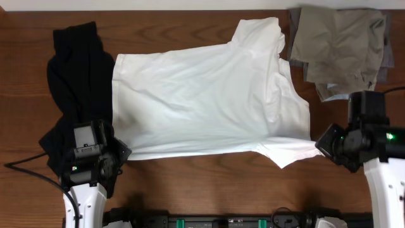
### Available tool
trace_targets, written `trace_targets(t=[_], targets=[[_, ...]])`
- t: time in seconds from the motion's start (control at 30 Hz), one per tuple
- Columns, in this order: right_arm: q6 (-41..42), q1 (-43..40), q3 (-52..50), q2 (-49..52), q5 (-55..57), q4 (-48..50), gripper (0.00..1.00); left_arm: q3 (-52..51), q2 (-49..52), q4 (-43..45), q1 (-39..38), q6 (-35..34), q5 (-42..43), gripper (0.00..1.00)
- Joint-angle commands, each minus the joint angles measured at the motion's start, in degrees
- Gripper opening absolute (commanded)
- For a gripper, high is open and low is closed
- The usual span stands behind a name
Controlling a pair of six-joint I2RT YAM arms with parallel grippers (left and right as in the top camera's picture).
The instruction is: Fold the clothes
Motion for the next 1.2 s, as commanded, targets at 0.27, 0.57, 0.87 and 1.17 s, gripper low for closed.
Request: trace_targets(t=[0.27, 0.57, 0.87, 1.17], targets=[[-4.8, -0.7, 2.5, 3.1, -2.9, 9.0, 0.01, 0.5, -0.1, 3.2, 0.2, 1.0, -0.5, 0.06], [-7.2, 0.1, 2.5, 14.3, -7.5, 19.3, 0.01, 0.5, 5.0, 11.7, 0.2, 1.0, -0.5, 0.06], [-8.8, 4.4, 2.5, 21.9, -7.5, 28.5, 0.01, 0.5, 13.7, 20.6, 0.2, 1.0, -0.5, 0.06], [-9.3, 8.0, 2.6, 25.7, -7.3, 39.2, 0.01, 0.5, 19.0, 31.1, 0.1, 1.0, -0.5, 0.06]])
